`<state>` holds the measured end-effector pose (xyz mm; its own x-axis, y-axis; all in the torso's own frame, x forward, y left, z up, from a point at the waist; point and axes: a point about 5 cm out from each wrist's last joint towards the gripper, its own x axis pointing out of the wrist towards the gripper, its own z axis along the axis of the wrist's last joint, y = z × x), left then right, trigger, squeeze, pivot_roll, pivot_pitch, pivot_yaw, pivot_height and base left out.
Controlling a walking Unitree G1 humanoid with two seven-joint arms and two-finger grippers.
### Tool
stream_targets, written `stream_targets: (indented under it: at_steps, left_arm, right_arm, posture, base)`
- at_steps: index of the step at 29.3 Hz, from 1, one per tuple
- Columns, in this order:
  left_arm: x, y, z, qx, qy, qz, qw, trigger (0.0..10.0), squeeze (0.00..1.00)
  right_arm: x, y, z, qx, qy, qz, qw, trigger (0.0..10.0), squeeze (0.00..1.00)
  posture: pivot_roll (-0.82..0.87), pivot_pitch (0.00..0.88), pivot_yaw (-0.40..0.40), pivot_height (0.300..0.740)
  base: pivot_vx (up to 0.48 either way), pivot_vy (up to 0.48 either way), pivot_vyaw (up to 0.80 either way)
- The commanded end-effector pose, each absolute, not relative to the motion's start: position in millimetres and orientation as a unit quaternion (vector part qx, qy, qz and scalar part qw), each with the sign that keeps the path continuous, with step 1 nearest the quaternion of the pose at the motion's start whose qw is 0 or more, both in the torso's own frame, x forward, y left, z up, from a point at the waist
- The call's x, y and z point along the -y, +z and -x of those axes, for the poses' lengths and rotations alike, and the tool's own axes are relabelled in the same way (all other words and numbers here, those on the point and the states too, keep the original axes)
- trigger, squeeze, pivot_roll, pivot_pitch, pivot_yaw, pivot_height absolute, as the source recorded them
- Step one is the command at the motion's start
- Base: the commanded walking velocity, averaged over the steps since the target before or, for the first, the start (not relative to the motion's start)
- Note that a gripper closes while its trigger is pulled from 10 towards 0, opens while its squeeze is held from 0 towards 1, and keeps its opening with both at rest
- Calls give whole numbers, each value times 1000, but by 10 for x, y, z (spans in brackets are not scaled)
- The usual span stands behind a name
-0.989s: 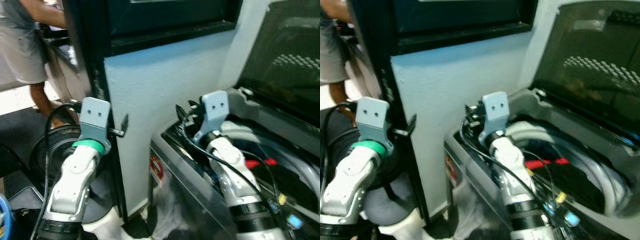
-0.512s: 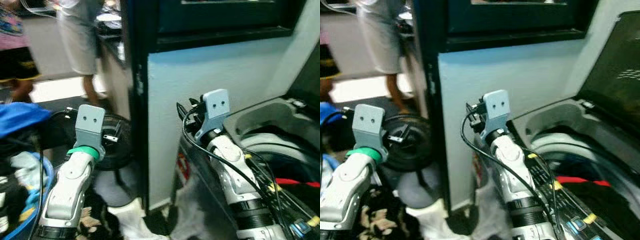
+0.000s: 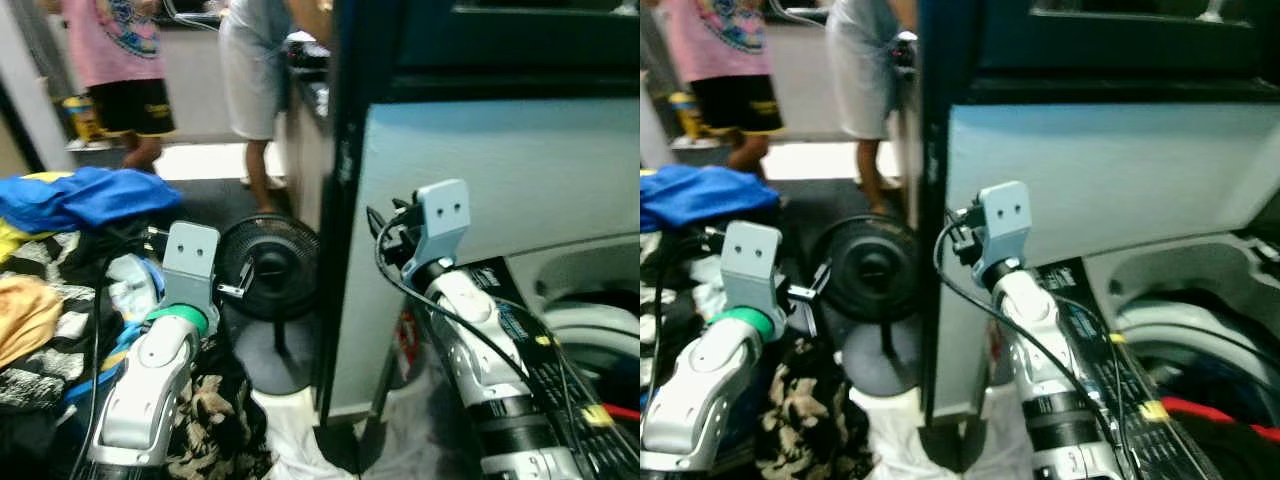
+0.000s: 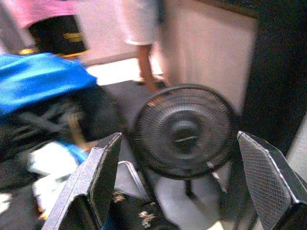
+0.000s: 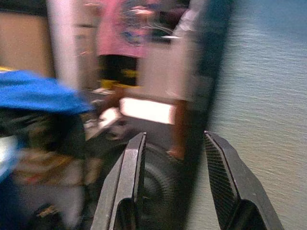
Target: Clothes washing
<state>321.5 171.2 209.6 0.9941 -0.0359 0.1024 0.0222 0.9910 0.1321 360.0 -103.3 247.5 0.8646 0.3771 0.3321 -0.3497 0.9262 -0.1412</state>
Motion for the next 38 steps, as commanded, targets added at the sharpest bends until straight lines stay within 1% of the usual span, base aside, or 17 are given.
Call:
stream_targets:
  at_steps: [1,6,10,11,12,14,22,29,30,34,38]
  left_arm:
    - [-1679,2060,-3209,45,-22,-63,997,10000,0]
    - [-1659,2081,-3206,53,-17,-68,996,10000,0]
    - [-1647,2101,-3185,65,-14,-53,996,10000,0]
    - [-1647,2104,-3171,70,-12,-45,996,10000,0]
    - [-1647,2104,-3171,70,-12,-45,996,10000,0]
    - [-1645,2104,-3148,73,-10,-36,997,10000,0]
    - [-1642,2106,-3133,75,-11,-36,996,10000,0]
    - [-1645,2102,-3126,76,-8,-35,996,10000,0]
    - [-1635,2099,-3124,76,-9,-34,996,10000,0]
    - [-1621,2092,-3123,77,-10,-34,996,10000,0]
    - [-1631,2083,-3115,74,-10,-34,997,10000,0]
  right_arm:
    - [1089,2422,-3602,173,181,38,967,10000,0]
    - [1094,2407,-3597,170,183,40,967,10000,0]
    - [1102,2402,-3602,173,175,38,968,10000,0]
    - [1127,2401,-3604,174,164,10,971,10000,0]
    - [1127,2401,-3604,174,164,10,971,10000,0]
    - [1166,2391,-3606,172,154,-10,973,10000,0]
    - [1164,2370,-3591,170,163,-4,972,10000,0]
    - [1109,2374,-3577,171,182,17,968,10000,0]
    - [1083,2383,-3565,176,188,28,966,10000,0]
    - [1051,2369,-3563,164,199,11,966,10000,0]
    - [1060,2382,-3562,169,198,23,965,10000,0]
  posture:
    - [126,0,24,740]
    - [126,0,17,740]
    - [125,0,20,740]
    - [124,0,21,740]
    - [124,0,21,740]
    - [126,0,20,740]
    - [126,0,19,740]
    - [121,0,14,740]
    - [110,0,10,740]
    - [110,0,9,740]
    - [113,0,-1,740]
  base:
    - [0,0,800]
    - [0,0,800]
    - [0,0,800]
    - [0,0,0]
    - [0,0,0]
    - [0,396,0]
    - [0,480,0]
    - [0,480,0]
    - [0,480,800]
    - [0,480,200]
    - [0,0,0]
